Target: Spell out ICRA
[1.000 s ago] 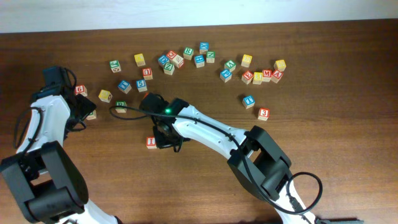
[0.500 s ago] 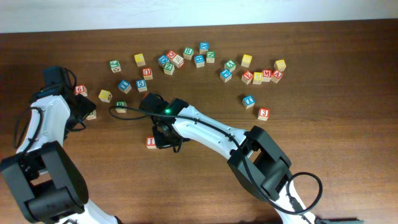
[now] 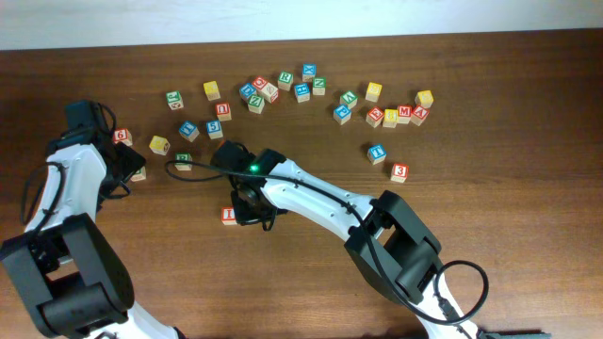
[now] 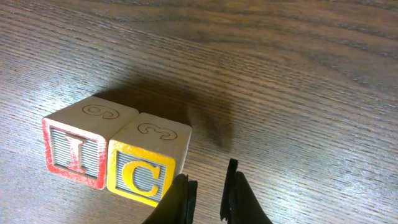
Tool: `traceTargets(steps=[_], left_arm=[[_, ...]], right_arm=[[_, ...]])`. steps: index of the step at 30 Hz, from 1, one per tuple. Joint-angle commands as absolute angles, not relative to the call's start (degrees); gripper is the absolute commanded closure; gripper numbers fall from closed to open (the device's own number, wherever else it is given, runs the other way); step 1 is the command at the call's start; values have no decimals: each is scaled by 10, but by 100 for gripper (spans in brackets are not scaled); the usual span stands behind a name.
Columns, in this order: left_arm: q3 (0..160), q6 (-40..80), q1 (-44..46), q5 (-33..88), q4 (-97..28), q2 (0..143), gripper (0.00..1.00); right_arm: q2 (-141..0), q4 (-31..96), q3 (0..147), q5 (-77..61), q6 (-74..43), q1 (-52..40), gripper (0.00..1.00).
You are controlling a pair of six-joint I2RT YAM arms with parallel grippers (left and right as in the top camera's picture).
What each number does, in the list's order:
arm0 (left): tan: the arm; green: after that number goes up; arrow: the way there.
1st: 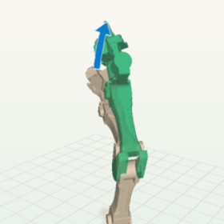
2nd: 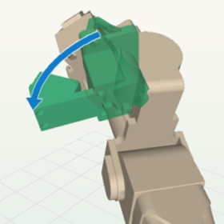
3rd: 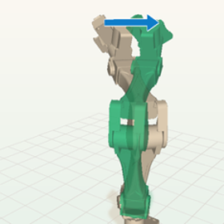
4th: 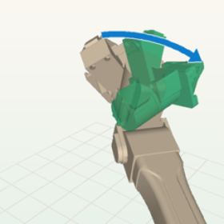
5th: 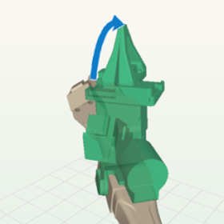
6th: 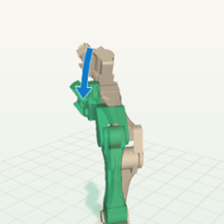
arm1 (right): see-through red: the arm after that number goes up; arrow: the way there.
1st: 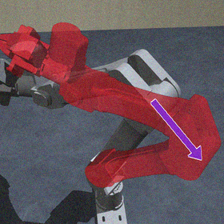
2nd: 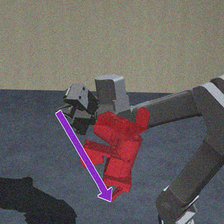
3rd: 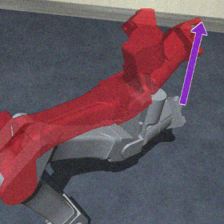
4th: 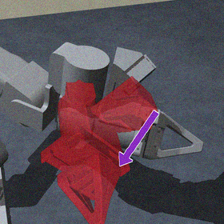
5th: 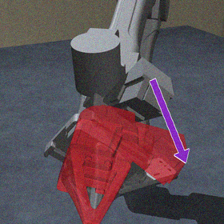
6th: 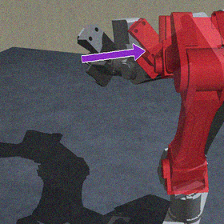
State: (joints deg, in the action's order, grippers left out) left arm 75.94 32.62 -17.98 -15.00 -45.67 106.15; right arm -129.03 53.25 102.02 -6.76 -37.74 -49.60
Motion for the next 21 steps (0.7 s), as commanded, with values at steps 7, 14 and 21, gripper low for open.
traceTargets(steps=[7, 14, 21], left_arm=[[757, 328, -181, -152, -457, 1049, 1], [757, 328, -181, -152, -457, 1049, 1], [757, 328, -181, -152, -457, 1049, 1]], right_arm=[[-1269, 546, 1018, -66, -380, -502, 90], [-1269, 560, 1018, -59, -380, -502, 90], [-1269, 553, 1018, -74, -380, -502, 90]])
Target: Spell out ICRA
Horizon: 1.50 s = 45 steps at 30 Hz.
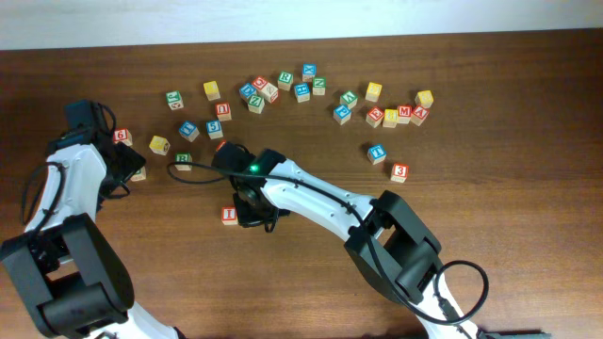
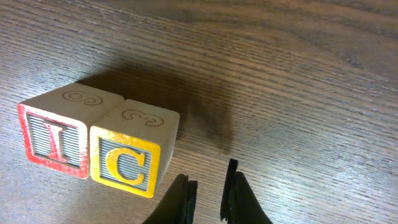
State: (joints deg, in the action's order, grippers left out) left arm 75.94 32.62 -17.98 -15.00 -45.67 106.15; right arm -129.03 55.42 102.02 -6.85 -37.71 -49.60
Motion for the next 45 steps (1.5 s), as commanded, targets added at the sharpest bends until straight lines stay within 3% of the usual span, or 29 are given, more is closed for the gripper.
traceTargets(steps=[1, 36, 45], left_arm=[[757, 328, -181, -152, -457, 1049, 1], [757, 328, -181, -152, -457, 1049, 1], [757, 328, -181, -152, -457, 1049, 1]], right_arm=[[-1269, 552, 1018, -76, -380, -502, 90], [-1269, 537, 1018, -86, -384, -502, 90], [-1269, 570, 1018, -16, -380, -501, 89]])
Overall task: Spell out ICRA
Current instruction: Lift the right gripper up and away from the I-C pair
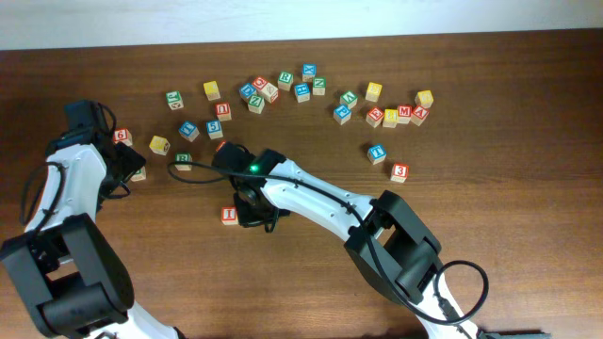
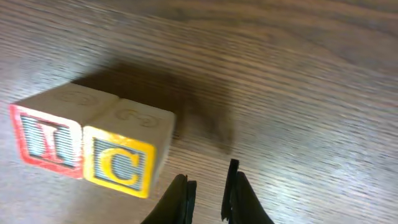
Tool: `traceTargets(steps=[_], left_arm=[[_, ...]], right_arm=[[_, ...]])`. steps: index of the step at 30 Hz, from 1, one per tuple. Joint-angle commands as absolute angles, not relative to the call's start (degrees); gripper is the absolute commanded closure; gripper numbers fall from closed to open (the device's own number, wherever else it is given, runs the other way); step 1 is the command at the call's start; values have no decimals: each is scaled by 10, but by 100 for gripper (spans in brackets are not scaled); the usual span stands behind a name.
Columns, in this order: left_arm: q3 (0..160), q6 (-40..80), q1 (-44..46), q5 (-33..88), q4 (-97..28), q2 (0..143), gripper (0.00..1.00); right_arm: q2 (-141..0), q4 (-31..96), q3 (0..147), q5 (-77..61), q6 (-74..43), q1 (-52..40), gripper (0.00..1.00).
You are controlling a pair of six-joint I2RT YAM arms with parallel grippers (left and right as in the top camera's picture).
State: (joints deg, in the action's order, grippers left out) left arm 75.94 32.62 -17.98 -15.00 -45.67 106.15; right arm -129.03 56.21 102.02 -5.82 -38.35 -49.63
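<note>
A red-edged I block point(image 2: 45, 135) and a yellow C block point(image 2: 121, 163) stand side by side, touching, in the blurred right wrist view. My right gripper point(image 2: 208, 174) is just right of the C block, open by a narrow gap with nothing in it. From overhead the I block point(image 1: 229, 216) shows beside the right gripper point(image 1: 252, 217), which hides the C block. A green R block point(image 1: 285, 79) and a red A block point(image 1: 419, 115) lie in the far scatter. My left gripper point(image 1: 130, 168) hovers at the left by a small block point(image 1: 139, 175).
Several other letter and number blocks are strewn across the far half of the table point(image 1: 490, 217), in groups at the middle and right. A blue block point(image 1: 377, 152) and a red 3 block point(image 1: 399, 171) sit apart at the right. A black cable loops near a green block point(image 1: 183, 161).
In the right wrist view the I and C blocks sit slightly further left and the picture is blurred, so the right gripper has shifted a little. Overhead shows no clear change.
The I and C blocks stood together beside my open right gripper at the oldest moment. At each later moment they appear further left in the wrist view, still touching, as the gripper has drawn away to their right. The left arm has stayed put.
</note>
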Motion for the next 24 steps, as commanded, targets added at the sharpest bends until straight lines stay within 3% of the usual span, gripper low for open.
traceTargets(steps=[1, 11, 13, 14, 16, 17, 24], left_arm=[[757, 328, -181, -152, -457, 1049, 1], [757, 328, -181, -152, -457, 1049, 1], [757, 328, -181, -152, -457, 1049, 1], [757, 328, -181, -152, -457, 1049, 0], [757, 328, -181, -152, -457, 1049, 1], [757, 328, -181, -152, -457, 1049, 0], [757, 328, -181, -152, -457, 1049, 1]], right_arm=[[-1269, 572, 1018, -8, -380, -501, 89], [-1269, 617, 1018, 55, -364, -439, 89], [-1269, 625, 1018, 68, -362, -425, 75], [-1269, 630, 1018, 78, -362, -420, 59], [-1269, 641, 1018, 107, -362, -410, 12], [-1269, 645, 1018, 118, -362, -405, 3], [-1269, 652, 1018, 142, -362, -377, 2]])
